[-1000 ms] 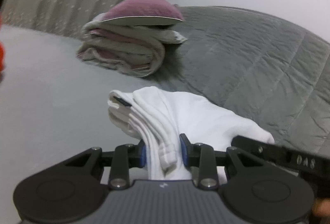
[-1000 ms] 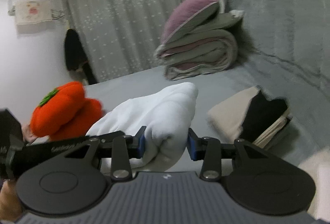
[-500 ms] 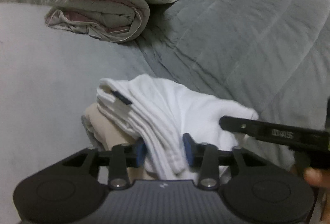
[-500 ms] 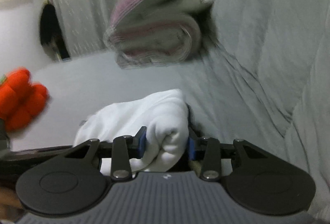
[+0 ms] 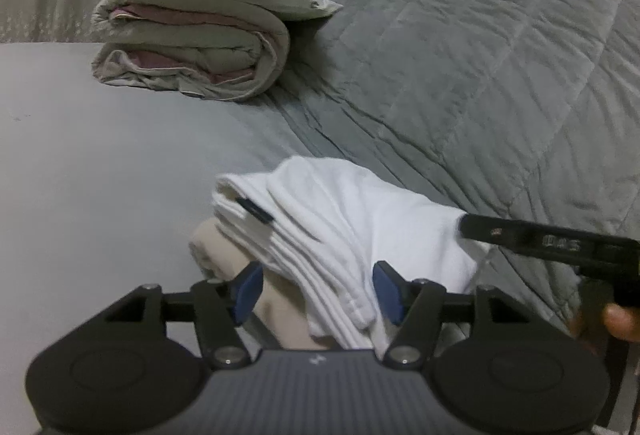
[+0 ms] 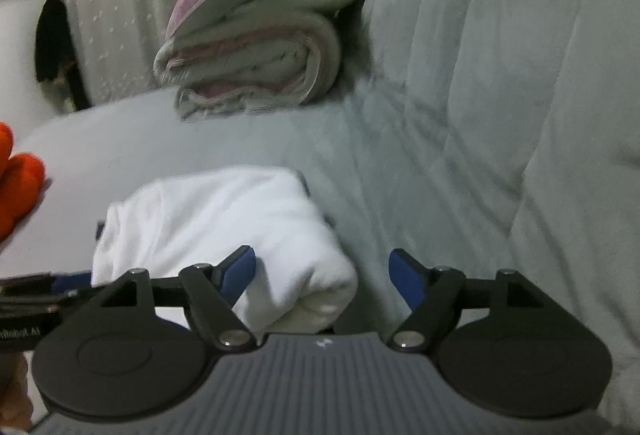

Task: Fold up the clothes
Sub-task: 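Carry the shirt bundle with both grippers onto the stack of folded clothes, then open both grippers and release the shirt on the stack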

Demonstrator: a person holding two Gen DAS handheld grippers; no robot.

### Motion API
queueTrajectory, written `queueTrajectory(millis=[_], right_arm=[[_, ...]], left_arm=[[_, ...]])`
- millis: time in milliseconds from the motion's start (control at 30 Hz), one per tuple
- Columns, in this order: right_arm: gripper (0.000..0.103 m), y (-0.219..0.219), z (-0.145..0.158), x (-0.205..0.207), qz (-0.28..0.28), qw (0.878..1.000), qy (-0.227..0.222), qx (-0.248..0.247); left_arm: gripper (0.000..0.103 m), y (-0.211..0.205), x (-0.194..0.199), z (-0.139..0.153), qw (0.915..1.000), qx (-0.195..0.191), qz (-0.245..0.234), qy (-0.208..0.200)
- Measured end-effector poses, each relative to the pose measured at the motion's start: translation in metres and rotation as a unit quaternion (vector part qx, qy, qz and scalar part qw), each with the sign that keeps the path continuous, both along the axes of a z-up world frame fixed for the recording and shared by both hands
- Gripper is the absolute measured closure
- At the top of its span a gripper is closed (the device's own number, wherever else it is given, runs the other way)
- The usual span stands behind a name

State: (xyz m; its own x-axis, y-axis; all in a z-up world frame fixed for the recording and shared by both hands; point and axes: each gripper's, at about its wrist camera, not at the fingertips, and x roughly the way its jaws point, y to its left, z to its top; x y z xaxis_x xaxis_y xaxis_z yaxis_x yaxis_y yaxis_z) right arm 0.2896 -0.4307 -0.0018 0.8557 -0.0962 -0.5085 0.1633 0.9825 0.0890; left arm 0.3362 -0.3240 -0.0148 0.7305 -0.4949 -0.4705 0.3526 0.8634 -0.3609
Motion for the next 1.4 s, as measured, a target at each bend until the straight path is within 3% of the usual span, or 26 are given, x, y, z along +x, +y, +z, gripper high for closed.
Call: queueTrajectory(millis=[67, 233, 333, 367, 400, 433, 533, 633, 833, 933, 1000, 1100, 1400], right_arm=[[0.021, 0.000, 0.006, -0.003, -0.009, 1.000, -0.013, 0.007], [0.021, 0.025, 0.013, -0.025, -0.034, 0.999, 0.003, 0.014], [0.020, 0.049, 0.018, -0.052, -0.051, 0.998, -0.001, 0.046], [0.016, 0.057, 0.018, -0.061, -0.051, 0.997, -0.004, 0.056], [0.003, 0.067, 0.018, -0.072, -0.051, 0.997, -0.007, 0.064], [0.000, 0.076, 0.019, -0.082, -0.052, 0.996, -0.010, 0.071], [0.000, 0.104, 0.022, -0.110, -0.085, 0.995, -0.011, 0.050], [0.000, 0.125, 0.029, -0.132, -0.115, 0.992, -0.021, 0.054], [0.000, 0.162, 0.033, -0.163, -0.164, 0.981, -0.056, 0.084], [0.000, 0.180, 0.015, -0.167, -0.136, 0.989, -0.046, 0.037], [0.000, 0.182, 0.005, -0.159, -0.143, 0.990, -0.015, 0.011], [0.000, 0.178, 0.003, -0.151, -0.162, 0.987, -0.004, 0.000], [0.000, 0.180, 0.001, -0.137, -0.163, 0.987, -0.002, -0.002]], left_arm=[[0.038, 0.011, -0.009, 0.006, 1.0000, 0.003, 0.007, 0.005], [0.036, 0.031, -0.040, 0.021, 0.9995, 0.023, 0.014, 0.016], [0.034, 0.043, -0.058, 0.030, 0.9990, 0.035, 0.019, 0.022], [0.030, 0.047, -0.064, 0.032, 0.9987, 0.039, 0.020, 0.024], [0.025, 0.051, -0.071, 0.035, 0.9985, 0.043, 0.021, 0.026], [0.022, 0.056, -0.082, 0.040, 0.9983, 0.051, 0.025, 0.016], [0.012, 0.072, -0.117, 0.052, 0.9967, 0.071, 0.039, -0.009], [0.001, 0.085, -0.137, 0.053, 0.9956, 0.078, 0.050, -0.010], [0.001, 0.099, -0.162, 0.046, 0.9912, 0.120, 0.052, 0.023], [0.001, 0.108, -0.176, 0.039, 0.9861, 0.154, 0.062, -0.005], [0.001, 0.108, -0.178, 0.034, 0.9821, 0.173, 0.073, -0.010], [0.001, 0.105, -0.179, 0.030, 0.9770, 0.194, 0.086, -0.016], [0.001, 0.104, -0.179, 0.030, 0.9772, 0.193, 0.084, -0.025]])
